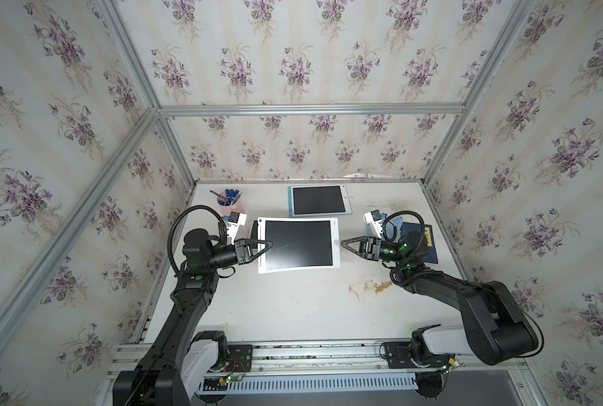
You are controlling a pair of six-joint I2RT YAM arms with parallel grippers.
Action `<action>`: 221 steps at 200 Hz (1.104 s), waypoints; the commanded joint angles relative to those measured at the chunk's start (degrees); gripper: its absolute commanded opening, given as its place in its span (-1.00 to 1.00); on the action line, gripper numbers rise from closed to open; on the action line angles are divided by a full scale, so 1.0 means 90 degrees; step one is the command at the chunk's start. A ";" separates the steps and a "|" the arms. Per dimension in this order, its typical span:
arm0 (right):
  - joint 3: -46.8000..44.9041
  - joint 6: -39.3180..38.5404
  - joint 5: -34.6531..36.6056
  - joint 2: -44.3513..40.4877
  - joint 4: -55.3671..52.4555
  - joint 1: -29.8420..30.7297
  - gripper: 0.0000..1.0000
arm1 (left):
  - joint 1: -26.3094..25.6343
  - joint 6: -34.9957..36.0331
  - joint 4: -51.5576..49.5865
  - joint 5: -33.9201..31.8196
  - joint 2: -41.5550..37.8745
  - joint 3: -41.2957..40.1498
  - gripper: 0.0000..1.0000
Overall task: Wipe the drawing tablet
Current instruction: Place the drawing tablet at the center of the board.
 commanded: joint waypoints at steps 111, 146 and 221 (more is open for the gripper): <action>0.0141 -0.0236 0.0098 0.0118 -0.0081 0.0024 -0.36 | 0.0008 -0.0027 0.0349 0.0214 -0.0098 0.0024 -1.00; 0.0282 -0.1068 0.0305 -0.0352 -0.1414 -0.0109 -0.38 | 0.0008 0.0014 0.0302 0.0205 -0.0113 0.0029 -1.00; 0.0249 -0.0592 0.0110 -0.0006 -0.0767 0.0041 -0.39 | 0.0013 -0.0039 0.0360 0.0241 -0.0104 0.0017 -1.00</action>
